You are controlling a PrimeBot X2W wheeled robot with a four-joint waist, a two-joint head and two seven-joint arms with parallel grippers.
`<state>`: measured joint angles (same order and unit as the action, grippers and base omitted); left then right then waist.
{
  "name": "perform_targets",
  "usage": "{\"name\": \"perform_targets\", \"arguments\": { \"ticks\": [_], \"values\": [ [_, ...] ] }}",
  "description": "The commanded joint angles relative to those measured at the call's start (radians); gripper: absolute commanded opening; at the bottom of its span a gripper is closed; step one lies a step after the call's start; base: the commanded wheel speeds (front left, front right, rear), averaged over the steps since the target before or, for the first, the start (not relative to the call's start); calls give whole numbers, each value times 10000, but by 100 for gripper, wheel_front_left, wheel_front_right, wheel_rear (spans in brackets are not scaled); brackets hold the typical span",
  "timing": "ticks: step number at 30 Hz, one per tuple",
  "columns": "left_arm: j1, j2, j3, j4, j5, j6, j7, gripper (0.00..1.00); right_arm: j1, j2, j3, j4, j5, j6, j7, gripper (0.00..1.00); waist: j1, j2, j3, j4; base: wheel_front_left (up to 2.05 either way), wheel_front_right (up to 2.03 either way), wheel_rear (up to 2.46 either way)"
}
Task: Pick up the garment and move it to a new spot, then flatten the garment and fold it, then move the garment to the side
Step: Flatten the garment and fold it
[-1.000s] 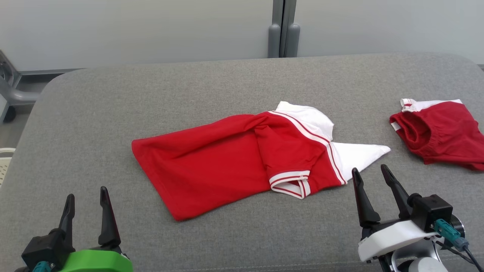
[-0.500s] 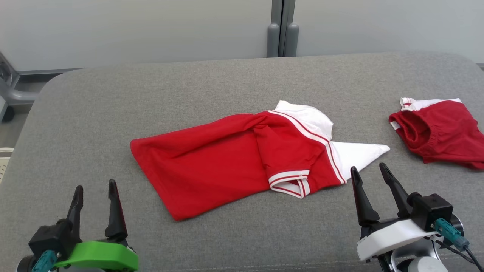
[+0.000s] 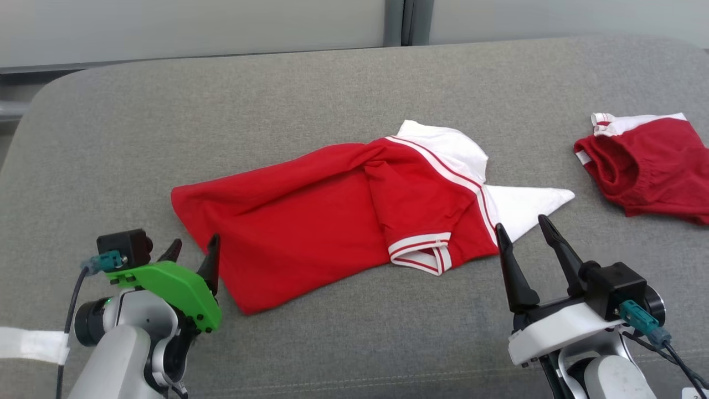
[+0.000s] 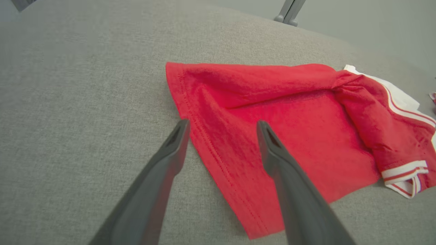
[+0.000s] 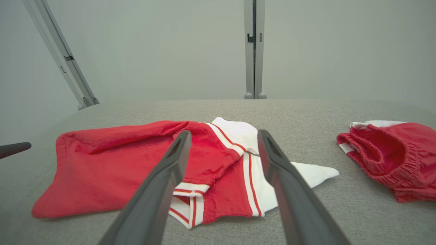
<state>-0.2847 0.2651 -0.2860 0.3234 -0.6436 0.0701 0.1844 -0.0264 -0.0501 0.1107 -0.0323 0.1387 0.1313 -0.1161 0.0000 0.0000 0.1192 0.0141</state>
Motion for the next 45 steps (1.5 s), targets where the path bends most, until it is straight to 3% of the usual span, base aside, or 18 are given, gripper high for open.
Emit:
{"name": "perform_targets", "arguments": {
  "ticks": [1,8,16,17,18,19,20,29,37,45],
  "values": [
    [-338,-19,43,436,-126,-109,98,100,-70,-15,31,14,56,-12,-46,100,0,0,324,-290,0,0,0],
    [-1566,-343,261,2900,-712,-450,331,100,-269,-15,87,91,182,-12,-180,100,0,0,735,-556,0,0,0],
    [-2135,-721,242,4587,-1092,-919,578,100,-406,-14,78,217,274,-12,-297,100,0,0,797,-617,0,0,0],
    [-2136,-786,220,4701,-1147,-980,598,78,-396,-15,71,230,281,-12,-302,100,0,0,784,-607,0,0,0],
    [-2153,-811,175,4804,-1130,-1033,582,17,-384,-14,62,239,296,-12,-297,100,0,0,776,-595,0,0,0],
    [-2153,-811,175,4804,-1130,-1033,582,17,-384,-14,62,239,296,-12,-297,100,0,0,776,-595,0,0,0],
    [-2159,-839,139,4859,-1105,-1069,521,0,-368,-14,52,246,312,-12,-300,100,0,0,764,-580,0,0,0],
    [-1529,-920,-332,4169,-787,-1381,94,0,-246,-17,-231,173,410,-12,-284,100,0,0,730,-220,0,0,0],
    [-163,-855,-618,2440,-679,-1091,1,0,-120,-15,-209,204,444,-12,-155,100,0,0,547,-34,0,0,0],
    [1930,-561,-779,-126,-877,-398,606,0,189,-15,-424,92,493,-12,33,100,0,0,476,112,0,0,0]
  ]
}}
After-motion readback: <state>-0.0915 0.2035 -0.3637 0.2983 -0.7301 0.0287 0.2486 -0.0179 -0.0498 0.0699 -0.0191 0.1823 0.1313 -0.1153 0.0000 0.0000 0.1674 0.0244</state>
